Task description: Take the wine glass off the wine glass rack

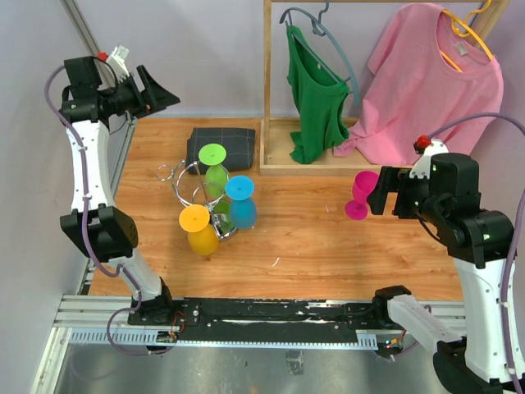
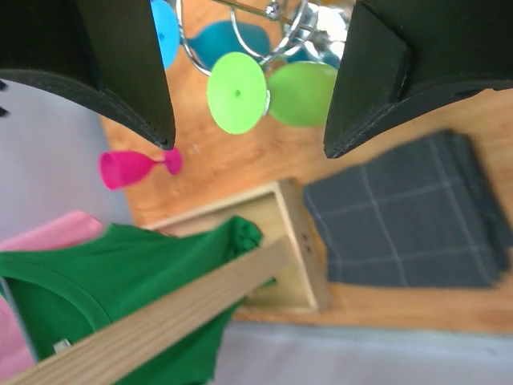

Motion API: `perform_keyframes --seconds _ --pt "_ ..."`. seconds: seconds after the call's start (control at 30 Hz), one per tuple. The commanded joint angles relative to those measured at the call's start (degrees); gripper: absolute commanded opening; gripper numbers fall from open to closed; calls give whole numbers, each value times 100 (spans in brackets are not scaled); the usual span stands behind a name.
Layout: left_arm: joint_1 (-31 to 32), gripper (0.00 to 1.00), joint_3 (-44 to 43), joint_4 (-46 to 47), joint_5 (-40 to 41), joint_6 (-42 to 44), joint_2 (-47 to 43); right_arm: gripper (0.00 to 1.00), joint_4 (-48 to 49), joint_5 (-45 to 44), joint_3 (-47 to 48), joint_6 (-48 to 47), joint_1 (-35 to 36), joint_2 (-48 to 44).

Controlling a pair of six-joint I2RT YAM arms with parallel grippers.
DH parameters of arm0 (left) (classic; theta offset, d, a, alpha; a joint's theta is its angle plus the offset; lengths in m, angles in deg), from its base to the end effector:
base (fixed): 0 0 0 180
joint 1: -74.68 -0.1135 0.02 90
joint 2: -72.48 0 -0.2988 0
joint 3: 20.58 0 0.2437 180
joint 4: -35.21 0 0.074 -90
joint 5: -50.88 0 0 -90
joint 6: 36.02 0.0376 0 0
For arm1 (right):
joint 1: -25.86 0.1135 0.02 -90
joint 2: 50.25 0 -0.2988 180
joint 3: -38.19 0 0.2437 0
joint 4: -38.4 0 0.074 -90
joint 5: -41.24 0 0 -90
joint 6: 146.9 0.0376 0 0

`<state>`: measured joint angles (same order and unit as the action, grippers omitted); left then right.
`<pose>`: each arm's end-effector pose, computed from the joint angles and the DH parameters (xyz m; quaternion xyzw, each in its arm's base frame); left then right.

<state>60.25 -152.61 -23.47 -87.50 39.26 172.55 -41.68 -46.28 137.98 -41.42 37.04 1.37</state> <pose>0.3628 0.0643 0.4922 0.0126 0.8057 -0.3501 0.4776 0.0897 0.0194 0.4703 0.0223 0.8738 0.1303 0.4679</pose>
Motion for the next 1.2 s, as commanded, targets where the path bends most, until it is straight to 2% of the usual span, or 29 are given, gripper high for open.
perform_keyframes --seconds 0.0,0.13,0.43,0.57,0.67,0.93,1.17 --pt "-15 79 408 -199 -1269 -612 68 97 -343 -107 -63 150 -69 -229" --pt "-15 72 728 -198 -1837 -520 227 99 -392 -50 -295 266 -72 -414" --pt "-5 71 1538 -248 -2063 -284 185 99 -418 -2 -555 315 -70 -583" --pt "0 65 1972 -243 -2166 -177 118 98 -444 24 -471 294 -71 -488" --pt "0 64 2017 -278 -2186 -112 133 99 -474 20 -336 257 -72 -390" --pt "71 53 2039 -510 -2289 61 298 98 -493 33 -226 212 -70 -284" --pt "298 52 1831 -1020 -2227 520 602 98 -483 60 -209 207 -75 -241"
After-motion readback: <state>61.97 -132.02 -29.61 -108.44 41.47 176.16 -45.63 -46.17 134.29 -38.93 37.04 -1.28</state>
